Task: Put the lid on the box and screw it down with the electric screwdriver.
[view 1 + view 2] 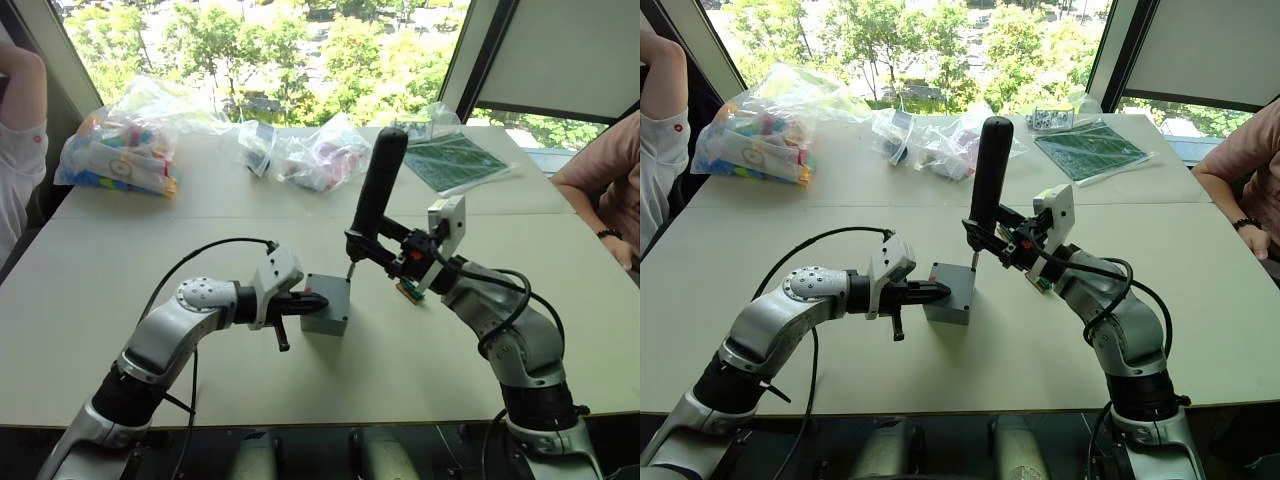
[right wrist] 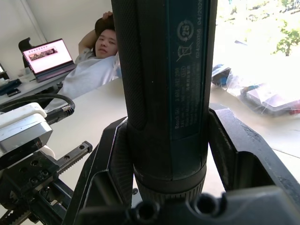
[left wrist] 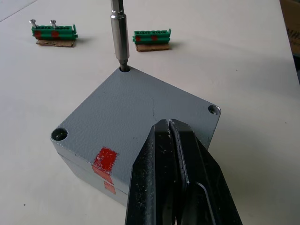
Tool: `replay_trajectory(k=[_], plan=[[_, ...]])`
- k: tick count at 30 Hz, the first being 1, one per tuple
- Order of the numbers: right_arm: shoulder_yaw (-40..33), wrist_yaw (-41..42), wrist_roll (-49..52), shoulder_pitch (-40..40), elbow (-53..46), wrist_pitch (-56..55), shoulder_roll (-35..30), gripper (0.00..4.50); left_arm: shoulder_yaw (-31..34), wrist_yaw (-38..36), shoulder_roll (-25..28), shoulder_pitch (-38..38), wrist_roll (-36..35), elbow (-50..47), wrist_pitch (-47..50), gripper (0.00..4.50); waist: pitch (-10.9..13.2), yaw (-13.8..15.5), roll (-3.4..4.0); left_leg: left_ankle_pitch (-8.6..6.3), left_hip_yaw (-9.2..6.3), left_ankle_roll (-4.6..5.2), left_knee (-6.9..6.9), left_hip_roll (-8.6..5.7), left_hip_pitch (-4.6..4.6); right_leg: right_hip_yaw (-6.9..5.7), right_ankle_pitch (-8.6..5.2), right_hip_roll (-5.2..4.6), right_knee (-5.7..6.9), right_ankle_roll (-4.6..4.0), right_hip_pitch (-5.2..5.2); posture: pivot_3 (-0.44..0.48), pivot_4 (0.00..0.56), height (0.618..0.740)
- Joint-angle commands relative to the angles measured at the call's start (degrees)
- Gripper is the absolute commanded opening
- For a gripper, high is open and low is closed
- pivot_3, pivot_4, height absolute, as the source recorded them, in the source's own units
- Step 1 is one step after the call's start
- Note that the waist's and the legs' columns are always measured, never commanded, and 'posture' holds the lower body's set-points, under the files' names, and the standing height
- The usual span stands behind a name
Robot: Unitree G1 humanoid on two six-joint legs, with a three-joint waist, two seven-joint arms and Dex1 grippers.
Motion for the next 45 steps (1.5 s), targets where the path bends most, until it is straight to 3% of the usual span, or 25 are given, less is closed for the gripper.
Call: replay_trajectory(k=[1,12,45], plan=[[3.2,1.0,-3.2,2.6,2.7,1.5,-1.5,1.86,-0.8,0.2,0.2,0.6,1.1,1.1,0.3,0.00,-0.1,0.0,-0.02,0.00,0.00,0.00,-0.01,0.00,0.00,0.00,0.00,0.00,0.00,0.00,0.00,0.000,0.150,0.740],[5.8,1.3,-7.0,3.7,4.0,-0.2,-2.6,1.86,-0.6,0.0,0.4,0.4,1.1,1.3,0.5,0.00,-0.5,-0.1,-0.28,-0.02,0.00,-0.02,-0.51,0.01,0.90,-0.02,-0.20,-0.04,-0.26,-0.27,0.70,0.000,0.150,0.740],[0.9,1.6,-1.0,1.2,3.5,1.0,0.8,1.86,-1.9,0.3,0.0,1.0,2.6,2.6,-0.8,0.00,-0.5,-0.2,-0.24,-0.07,-0.07,-0.05,-1.00,-0.08,0.84,-0.18,-0.13,-0.78,-1.19,-0.37,0.61,0.000,0.150,0.740]])
